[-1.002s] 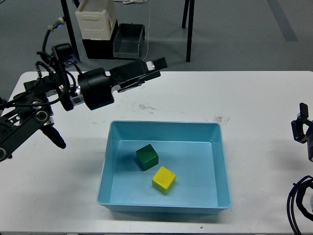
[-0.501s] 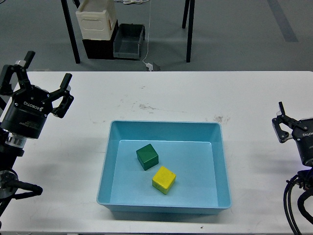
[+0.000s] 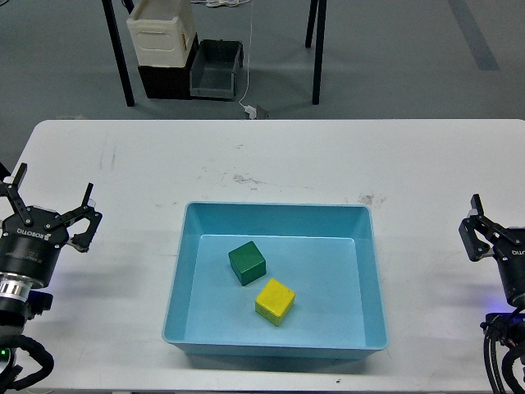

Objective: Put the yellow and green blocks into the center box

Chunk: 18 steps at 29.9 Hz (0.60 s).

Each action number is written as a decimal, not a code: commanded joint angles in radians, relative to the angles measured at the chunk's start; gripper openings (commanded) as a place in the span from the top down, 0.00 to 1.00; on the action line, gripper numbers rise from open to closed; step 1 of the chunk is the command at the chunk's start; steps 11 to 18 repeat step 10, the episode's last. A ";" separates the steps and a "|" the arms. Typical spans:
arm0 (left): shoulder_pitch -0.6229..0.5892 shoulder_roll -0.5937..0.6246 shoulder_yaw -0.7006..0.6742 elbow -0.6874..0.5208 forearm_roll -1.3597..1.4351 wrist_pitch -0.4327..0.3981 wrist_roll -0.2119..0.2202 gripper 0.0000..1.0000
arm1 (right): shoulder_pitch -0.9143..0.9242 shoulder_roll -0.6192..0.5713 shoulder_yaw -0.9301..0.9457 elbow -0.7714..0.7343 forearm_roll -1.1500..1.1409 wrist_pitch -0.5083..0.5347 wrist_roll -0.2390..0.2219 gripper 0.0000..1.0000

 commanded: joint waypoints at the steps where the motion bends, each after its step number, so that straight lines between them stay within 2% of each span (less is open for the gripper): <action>1: 0.011 -0.002 0.009 -0.024 -0.100 -0.009 0.003 0.00 | -0.018 0.025 -0.007 0.000 -0.001 0.012 0.000 0.00; 18: 0.026 -0.009 0.012 -0.026 -0.156 -0.014 0.000 0.00 | -0.025 0.025 -0.009 0.000 -0.001 0.013 0.000 0.00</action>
